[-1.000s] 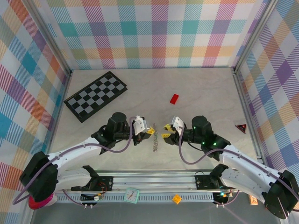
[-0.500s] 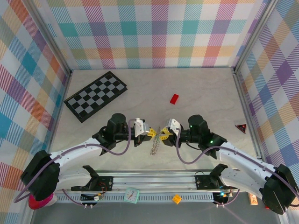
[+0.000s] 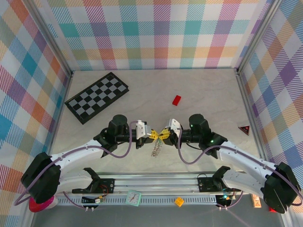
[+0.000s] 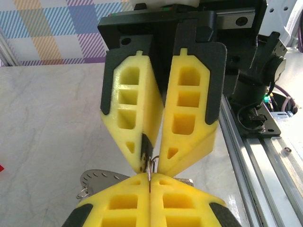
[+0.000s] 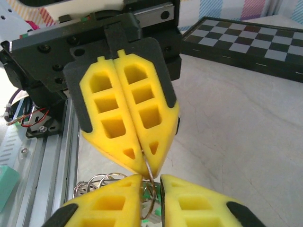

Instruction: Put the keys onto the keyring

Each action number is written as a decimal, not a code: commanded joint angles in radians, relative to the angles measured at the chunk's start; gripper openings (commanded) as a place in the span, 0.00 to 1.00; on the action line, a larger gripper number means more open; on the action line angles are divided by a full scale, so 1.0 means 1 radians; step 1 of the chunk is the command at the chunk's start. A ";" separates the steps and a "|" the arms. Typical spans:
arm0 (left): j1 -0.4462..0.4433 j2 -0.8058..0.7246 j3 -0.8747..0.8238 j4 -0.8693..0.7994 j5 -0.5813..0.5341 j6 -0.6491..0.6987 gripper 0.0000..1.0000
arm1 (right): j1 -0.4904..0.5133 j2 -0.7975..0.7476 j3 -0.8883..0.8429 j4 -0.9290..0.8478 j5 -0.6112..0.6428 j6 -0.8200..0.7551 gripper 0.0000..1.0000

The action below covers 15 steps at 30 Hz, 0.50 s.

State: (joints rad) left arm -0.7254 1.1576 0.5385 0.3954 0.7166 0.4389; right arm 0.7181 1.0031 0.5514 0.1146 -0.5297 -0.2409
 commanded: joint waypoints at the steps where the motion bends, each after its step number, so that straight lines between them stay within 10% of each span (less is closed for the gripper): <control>1: -0.009 -0.013 0.000 0.043 0.055 0.024 0.00 | -0.007 0.013 0.038 0.036 -0.047 0.000 0.13; 4: -0.009 -0.013 0.001 0.037 0.043 0.024 0.00 | -0.007 0.020 0.047 0.018 -0.062 -0.016 0.00; 8: -0.008 -0.044 0.033 -0.110 -0.064 0.036 0.31 | -0.008 0.008 0.089 -0.115 -0.019 -0.092 0.00; 15: -0.010 -0.072 0.120 -0.424 -0.182 0.146 0.33 | -0.005 0.043 0.215 -0.381 0.035 -0.261 0.00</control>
State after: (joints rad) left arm -0.7265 1.0981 0.6094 0.1246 0.5838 0.5171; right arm 0.7132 1.0279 0.7025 -0.1513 -0.5007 -0.3981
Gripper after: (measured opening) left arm 0.334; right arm 0.065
